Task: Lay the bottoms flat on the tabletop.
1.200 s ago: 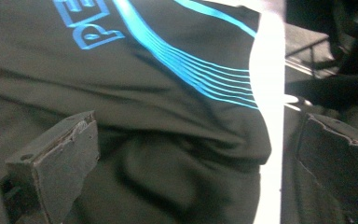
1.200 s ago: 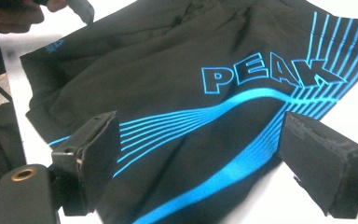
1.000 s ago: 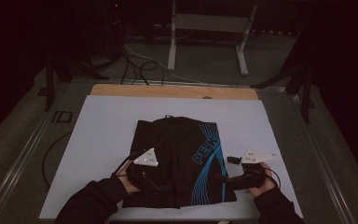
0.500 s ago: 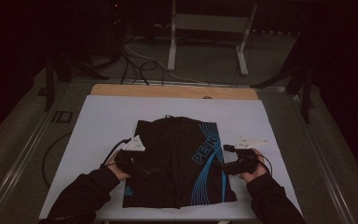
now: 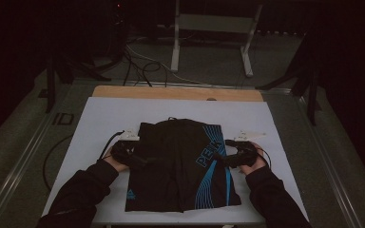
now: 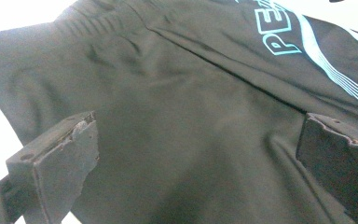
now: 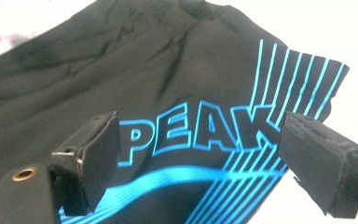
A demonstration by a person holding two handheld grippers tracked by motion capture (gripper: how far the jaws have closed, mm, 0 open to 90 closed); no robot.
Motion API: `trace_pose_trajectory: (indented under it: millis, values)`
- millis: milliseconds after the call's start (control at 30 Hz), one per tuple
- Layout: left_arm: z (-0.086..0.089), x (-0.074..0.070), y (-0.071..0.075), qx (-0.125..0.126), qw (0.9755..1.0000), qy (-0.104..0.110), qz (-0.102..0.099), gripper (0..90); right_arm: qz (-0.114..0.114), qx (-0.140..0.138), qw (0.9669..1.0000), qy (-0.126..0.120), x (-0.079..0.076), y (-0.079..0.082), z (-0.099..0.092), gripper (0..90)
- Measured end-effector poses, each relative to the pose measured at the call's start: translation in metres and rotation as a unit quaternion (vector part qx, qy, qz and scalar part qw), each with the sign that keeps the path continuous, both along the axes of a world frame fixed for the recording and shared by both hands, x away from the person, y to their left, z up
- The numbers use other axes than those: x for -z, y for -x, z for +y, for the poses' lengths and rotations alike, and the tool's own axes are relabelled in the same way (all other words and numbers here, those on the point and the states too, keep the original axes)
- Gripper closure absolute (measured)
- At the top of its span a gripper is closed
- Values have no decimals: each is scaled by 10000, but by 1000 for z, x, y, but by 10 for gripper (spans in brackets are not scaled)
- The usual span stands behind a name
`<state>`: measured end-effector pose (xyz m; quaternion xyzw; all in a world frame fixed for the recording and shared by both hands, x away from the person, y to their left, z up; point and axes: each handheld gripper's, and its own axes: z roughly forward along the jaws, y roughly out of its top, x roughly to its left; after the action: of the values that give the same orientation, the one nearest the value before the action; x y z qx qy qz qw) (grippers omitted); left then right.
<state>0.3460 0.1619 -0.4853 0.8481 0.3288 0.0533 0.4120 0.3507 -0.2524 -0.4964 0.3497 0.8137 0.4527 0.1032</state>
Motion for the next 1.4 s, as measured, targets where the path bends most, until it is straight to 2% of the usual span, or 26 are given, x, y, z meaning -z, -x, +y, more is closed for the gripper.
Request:
trace_pose_trajectory:
  millis: [133, 333, 433, 533, 733, 833, 1000, 1067, 1133, 1167, 1200, 1233, 1333, 1367, 1400]
  values:
    - [5, 2, -12, -155, 9999, 48, 52, 4, 45, 166, 9998, -85, -2, -9, 1, 139]
    - [10, 7, -28, -434, 9990, 32, 120, 4, 90, 361, 9993, -13, -4, -23, 3, 126]
    - [11, 8, -34, -529, 9986, -24, 54, 4, 110, 500, 9987, -2, -3, -30, 4, 127]
    - [11, 9, -39, -571, 9983, -12, 78, 3, 97, 602, 9981, 4, -2, -35, 5, 127]
    - [16, 11, -58, -934, 9956, -14, 70, 4, 164, 943, 9954, 84, 4, -47, 7, 98]
    - [16, 13, -65, -971, 9952, -62, 68, 13, 204, 1039, 9943, 152, 8, -54, 6, 101]
    - [15, 18, -76, -1135, 9934, -128, 84, 33, 234, 1145, 9929, 205, 10, -61, 7, 171]
    - [15, 21, -80, -1176, 9928, -113, 196, 36, 252, 1214, 9919, 275, 11, -65, 8, 212]
    - [13, 24, -85, -1306, 9910, -142, 257, 38, 257, 1290, 9909, 294, 12, -69, 8, 240]
    - [13, 24, -85, -1306, 9910, -142, 257, 55, 257, 1290, 9909, 294, 12, -69, 8, 240]
    - [12, 26, -89, -1408, 9895, -202, 252, 55, 267, 1327, 9904, 293, 14, -72, 9, 247]
    - [13, 27, -91, -1485, 9884, -207, 244, 79, 283, 1444, 9885, 343, 15, -76, 10, 276]
    - [15, 27, -93, -1579, 9872, -81, 212, 161, 303, 1515, 9874, 343, 16, -79, 10, 307]
    - [18, 28, -97, -1646, 9860, 34, 262, 200, 383, 1579, 9862, 330, 19, -85, 11, 350]
    - [18, 28, -97, -1646, 9860, 54, 271, 223, 399, 1584, 9859, 358, 19, -86, 11, 357]
